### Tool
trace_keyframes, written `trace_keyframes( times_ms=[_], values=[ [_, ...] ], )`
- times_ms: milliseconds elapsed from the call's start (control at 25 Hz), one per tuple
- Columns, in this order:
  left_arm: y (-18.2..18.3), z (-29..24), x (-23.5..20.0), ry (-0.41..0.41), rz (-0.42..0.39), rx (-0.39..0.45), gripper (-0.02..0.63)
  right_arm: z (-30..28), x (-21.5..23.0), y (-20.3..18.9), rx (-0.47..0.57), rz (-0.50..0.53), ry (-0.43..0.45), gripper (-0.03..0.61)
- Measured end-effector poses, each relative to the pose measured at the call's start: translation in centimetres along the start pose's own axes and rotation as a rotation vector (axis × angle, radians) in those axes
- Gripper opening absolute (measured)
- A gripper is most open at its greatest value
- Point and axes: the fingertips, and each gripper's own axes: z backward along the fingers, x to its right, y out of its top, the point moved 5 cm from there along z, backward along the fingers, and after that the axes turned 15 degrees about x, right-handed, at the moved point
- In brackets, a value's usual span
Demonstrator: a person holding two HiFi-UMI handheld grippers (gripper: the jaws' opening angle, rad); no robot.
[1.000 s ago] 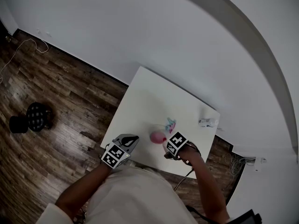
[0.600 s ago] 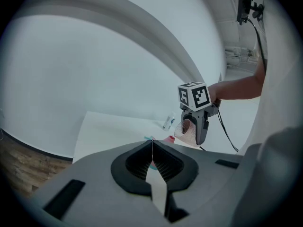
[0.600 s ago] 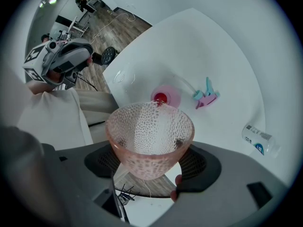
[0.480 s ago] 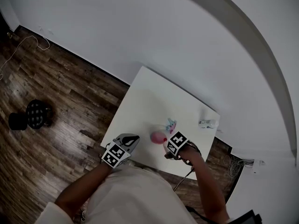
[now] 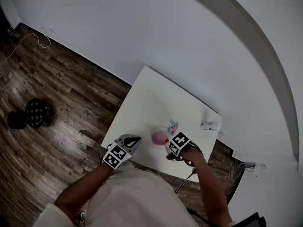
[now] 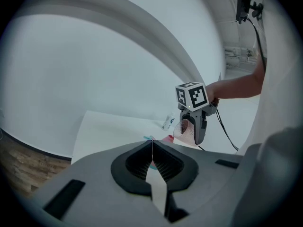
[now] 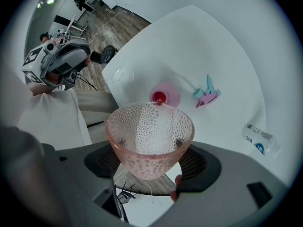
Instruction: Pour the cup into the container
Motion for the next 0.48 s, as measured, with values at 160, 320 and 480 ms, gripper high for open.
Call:
trace_keyframes(
  times_ms=[160, 320, 480],
  values=[
    [-0.22, -0.04, 0.03, -0.003, 0.002, -0.001, 0.014, -0.20, 0.13, 0.28, -0.010, 0.003, 0.000, 0.367],
    [-0.58, -0.02, -0.10, 0.001, 0.005, 0.005, 0.014, -0.44, 0.32, 0.35, -0.026, 0.006, 0.003, 0.367],
    [-0.53, 0.32, -0.39, 0.012, 0.009, 0.009, 0.014, -0.30, 0.31, 0.56, -0.043, 0.010, 0.006, 0.367]
  ],
)
